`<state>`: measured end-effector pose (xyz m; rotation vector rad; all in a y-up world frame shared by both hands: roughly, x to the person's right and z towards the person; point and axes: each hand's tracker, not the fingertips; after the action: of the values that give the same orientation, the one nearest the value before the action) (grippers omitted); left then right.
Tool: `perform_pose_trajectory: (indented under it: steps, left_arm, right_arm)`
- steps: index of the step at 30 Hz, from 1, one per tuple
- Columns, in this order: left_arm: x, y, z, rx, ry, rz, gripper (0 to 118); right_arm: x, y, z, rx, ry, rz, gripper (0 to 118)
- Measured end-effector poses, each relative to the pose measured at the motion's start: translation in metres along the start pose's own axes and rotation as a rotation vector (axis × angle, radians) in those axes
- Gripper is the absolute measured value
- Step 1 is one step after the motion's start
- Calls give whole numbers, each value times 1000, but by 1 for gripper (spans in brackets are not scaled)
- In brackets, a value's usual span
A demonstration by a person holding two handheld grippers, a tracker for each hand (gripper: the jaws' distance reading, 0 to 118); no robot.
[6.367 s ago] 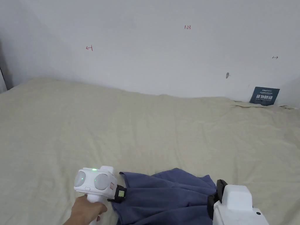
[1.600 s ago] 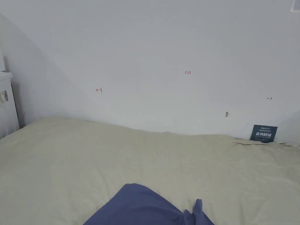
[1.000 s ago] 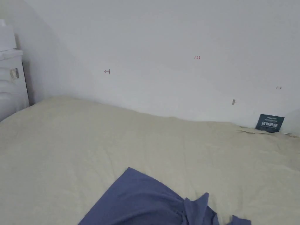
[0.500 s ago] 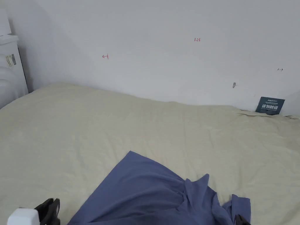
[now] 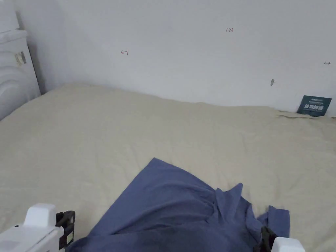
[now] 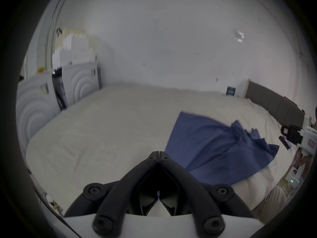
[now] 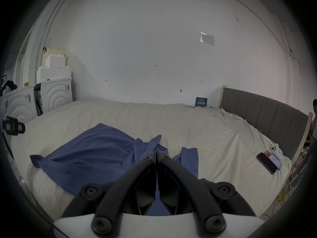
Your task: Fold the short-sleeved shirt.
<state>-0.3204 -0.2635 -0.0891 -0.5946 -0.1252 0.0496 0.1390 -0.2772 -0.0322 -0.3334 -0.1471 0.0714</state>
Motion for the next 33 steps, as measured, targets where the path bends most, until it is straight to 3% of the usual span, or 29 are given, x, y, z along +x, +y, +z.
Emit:
perform_pose_trajectory:
  steps: [4, 5, 8, 10, 11, 13, 14, 16, 19, 28, 33]
  left_arm:
    - [-24, -13, -24, -118, -48, 67, 27]
    - [-26, -16, -31, -157, -51, 61, 40]
    - [-21, -27, -47, -188, -84, 23, 51]
    - [-17, -31, -56, -202, -96, 30, 71]
    - [-12, -34, -61, -211, -92, 20, 72]
    - [-4, -39, -72, -249, -42, -39, 70]
    - [1, -41, -79, -276, -15, -65, 60]
    - [7, -47, -87, -278, -6, -101, 27]
    - [18, -53, -84, -245, -6, -130, 4]
    - [23, -58, -58, -173, -19, -120, 0]
    - [22, -59, -56, -180, -31, -118, 0]
  right_arm:
    - [-2, -7, -4, -27, 7, -7, 0]
    - [-1, -8, -5, -35, 10, -12, 0]
    - [-3, -11, -8, -51, 16, -17, 0]
    - [-3, -13, -9, -60, 20, -17, 0]
    - [-2, -14, -10, -63, 19, -20, 0]
    - [-1, -15, -11, -75, 18, -20, 0]
    - [0, -16, -12, -78, 15, -21, 0]
    - [3, -18, -14, -94, 8, -22, 0]
    - [10, -21, -17, -109, -3, -22, 0]
    - [47, -2, -84, -233, 3, -48, 1]
    - [68, 25, -159, -379, 84, -92, 23]
